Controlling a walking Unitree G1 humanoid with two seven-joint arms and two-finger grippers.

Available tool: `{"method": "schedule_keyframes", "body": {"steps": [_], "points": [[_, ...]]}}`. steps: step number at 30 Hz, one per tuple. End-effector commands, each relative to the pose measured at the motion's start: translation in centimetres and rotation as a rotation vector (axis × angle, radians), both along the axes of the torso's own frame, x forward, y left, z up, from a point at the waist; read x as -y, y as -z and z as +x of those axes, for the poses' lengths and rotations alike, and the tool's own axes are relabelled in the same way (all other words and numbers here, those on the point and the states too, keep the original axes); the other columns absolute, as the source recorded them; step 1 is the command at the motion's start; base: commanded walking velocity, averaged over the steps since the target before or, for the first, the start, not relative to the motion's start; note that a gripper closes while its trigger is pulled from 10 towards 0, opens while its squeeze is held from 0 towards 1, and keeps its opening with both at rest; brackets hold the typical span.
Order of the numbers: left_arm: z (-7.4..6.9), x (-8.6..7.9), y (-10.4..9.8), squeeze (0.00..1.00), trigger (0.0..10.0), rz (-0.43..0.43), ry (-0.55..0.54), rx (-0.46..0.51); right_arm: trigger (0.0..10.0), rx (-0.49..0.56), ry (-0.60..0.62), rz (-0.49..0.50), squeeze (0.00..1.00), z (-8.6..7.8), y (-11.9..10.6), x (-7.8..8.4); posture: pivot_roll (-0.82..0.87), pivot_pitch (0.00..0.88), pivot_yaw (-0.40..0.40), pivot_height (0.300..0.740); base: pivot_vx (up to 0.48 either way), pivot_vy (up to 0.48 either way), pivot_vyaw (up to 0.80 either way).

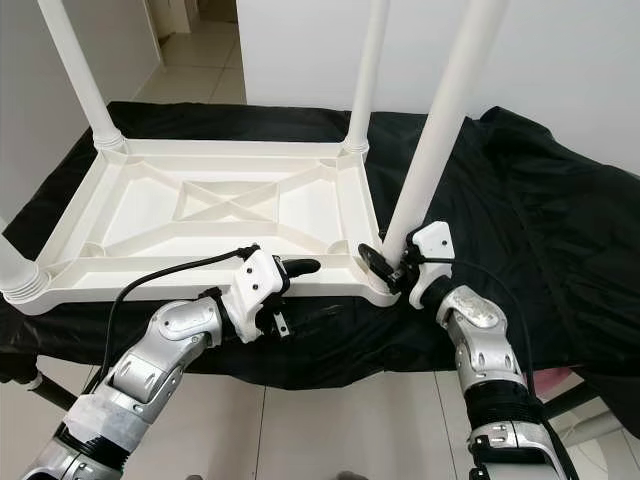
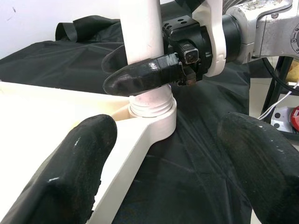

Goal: Building children table

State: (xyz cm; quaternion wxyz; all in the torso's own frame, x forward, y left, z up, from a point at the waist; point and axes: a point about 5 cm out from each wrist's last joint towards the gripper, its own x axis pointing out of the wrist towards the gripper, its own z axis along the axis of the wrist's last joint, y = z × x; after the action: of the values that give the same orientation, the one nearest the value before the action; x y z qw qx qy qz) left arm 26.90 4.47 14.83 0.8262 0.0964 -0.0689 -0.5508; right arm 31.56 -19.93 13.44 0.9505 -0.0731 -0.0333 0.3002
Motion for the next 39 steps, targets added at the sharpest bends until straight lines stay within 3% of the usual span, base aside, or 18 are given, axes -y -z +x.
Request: {"method": "schedule_keyframes", "body": {"steps": [1,4,5,14,18,23,27,32,35,37,39], "points": [[-0.2,0.1,-0.1,0.0,10.0,0.007,0.032,0.007,0.0,-0.05,-0.019,-0.02,0.0,-0.5,1.3,-0.1,-0.06,0.0,0.003,0.74,0.0,0.0,0.0],[-0.2,0.2,-0.1,0.0,10.0,0.009,0.036,0.007,0.0,-0.043,0.022,-0.019,0.0,-0.6,1.4,0.4,-0.07,0.0,0.005,0.74,0.0,0.0,0.0],[-0.2,0.2,-0.1,0.0,10.0,0.012,0.037,0.008,10.0,-0.045,0.063,0.019,0.0,-0.5,1.2,0.4,-0.07,0.0,0.008,0.74,0.0,0.0,0.0],[0.0,0.2,0.2,0.0,10.0,0.02,0.038,0.005,10.0,-0.014,0.308,0.16,0.0,0.0,0.4,-0.2,-0.08,0.0,0.013,0.74,0.0,0.0,0.0],[0.0,0.2,0.2,0.0,10.0,0.02,0.038,0.003,10.0,-0.013,0.367,0.184,0.0,-0.1,0.4,-0.4,-0.08,0.0,0.012,0.74,0.0,0.0,0.0],[-0.1,0.2,0.3,0.0,10.0,0.017,0.036,0.001,10.0,-0.053,0.545,0.216,0.0,-0.4,0.7,-0.2,-0.08,0.0,0.009,0.74,0.0,0.0,0.0],[-0.2,0.3,0.4,0.0,10.0,0.015,0.035,-0.002,10.0,-0.044,0.608,0.223,0.0,-0.7,0.8,-1.1,-0.09,0.0,0.003,0.74,0.0,0.0,0.0],[0.0,0.1,0.4,0.0,10.0,0.008,0.017,0.001,10.0,-0.062,0.882,0.286,0.0,-1.6,0.5,-2.6,-0.07,0.0,-0.01,0.74,0.0,0.0,0.0],[0.0,0.1,0.4,0.0,10.0,0.005,0.014,-0.001,10.0,-0.06,0.936,0.293,0.0,-1.8,0.5,-2.9,-0.07,0.0,-0.01,0.74,0.0,0.0,0.0],[-0.1,0.2,0.4,0.0,10.0,0.005,0.017,-0.002,10.0,-0.07,0.933,0.284,0.0,-1.6,0.5,-4.1,-0.07,0.0,-0.009,0.74,0.0,0.0,0.0],[-0.2,0.2,0.4,0.0,10.0,0.003,0.02,-0.003,10.0,-0.062,0.927,0.277,0.0,-1.5,0.4,-4.4,-0.07,0.0,-0.009,0.74,0.0,0.0,0.0]]}}
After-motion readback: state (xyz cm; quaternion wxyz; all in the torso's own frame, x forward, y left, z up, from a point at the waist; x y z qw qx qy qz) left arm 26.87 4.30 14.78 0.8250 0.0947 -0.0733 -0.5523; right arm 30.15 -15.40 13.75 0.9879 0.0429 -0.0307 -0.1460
